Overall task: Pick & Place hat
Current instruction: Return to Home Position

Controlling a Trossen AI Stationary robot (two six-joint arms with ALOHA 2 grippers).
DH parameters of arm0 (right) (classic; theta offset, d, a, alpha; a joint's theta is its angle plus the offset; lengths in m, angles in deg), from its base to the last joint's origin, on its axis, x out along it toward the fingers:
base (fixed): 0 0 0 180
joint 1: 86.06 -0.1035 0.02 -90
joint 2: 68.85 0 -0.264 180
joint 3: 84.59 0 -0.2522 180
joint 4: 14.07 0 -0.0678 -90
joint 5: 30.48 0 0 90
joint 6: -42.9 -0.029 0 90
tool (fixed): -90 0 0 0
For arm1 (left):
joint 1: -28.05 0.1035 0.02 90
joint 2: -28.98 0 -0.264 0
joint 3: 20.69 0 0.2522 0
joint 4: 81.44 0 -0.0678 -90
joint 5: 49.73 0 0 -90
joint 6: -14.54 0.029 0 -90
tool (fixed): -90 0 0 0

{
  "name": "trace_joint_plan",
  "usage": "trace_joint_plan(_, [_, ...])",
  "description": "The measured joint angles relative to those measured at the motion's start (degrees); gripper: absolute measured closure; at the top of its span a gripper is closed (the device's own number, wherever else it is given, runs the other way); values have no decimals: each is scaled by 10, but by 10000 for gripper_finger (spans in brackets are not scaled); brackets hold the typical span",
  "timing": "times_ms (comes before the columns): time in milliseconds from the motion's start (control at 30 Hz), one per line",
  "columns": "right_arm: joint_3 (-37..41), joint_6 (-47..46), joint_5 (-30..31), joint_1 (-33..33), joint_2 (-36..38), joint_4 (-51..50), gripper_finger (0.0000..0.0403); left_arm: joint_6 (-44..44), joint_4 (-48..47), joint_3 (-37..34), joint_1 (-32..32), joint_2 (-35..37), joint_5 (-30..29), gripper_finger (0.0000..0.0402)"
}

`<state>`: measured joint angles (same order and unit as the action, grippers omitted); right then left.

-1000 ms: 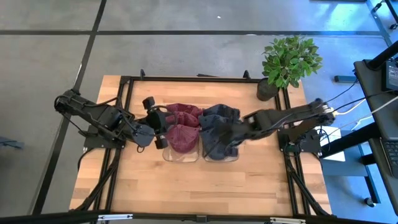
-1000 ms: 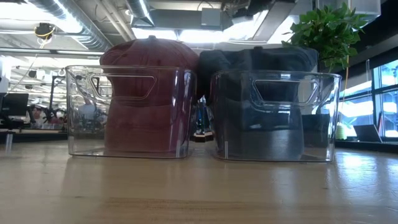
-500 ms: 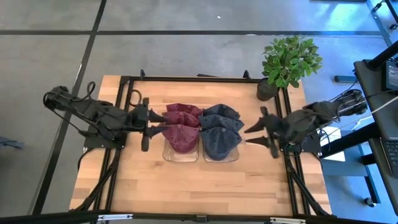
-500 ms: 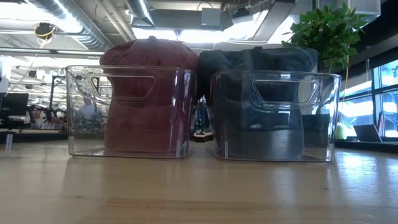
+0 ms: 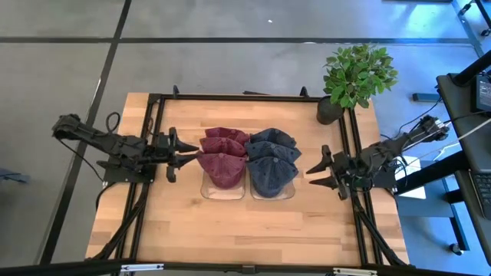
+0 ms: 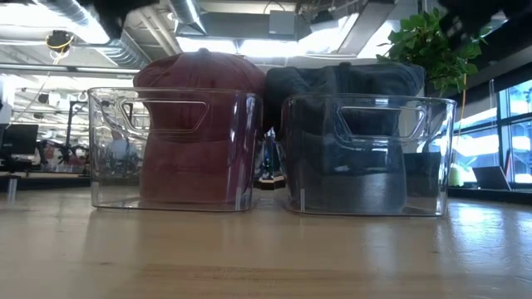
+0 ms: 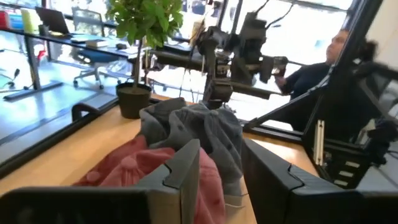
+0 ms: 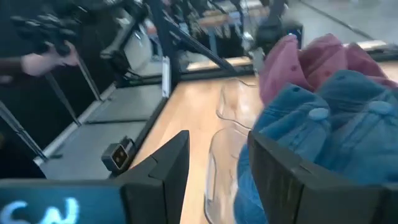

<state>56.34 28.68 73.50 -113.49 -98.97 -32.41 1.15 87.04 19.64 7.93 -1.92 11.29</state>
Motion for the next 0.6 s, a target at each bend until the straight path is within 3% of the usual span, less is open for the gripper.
trace_joint_plan(133, [79,39,-22,2,57,104,240,5,50,-69,26,54,44,288])
trace_joint_plan(600, [203,38,-21,37,257,99,240,-1,36,-173,120,207,99,288])
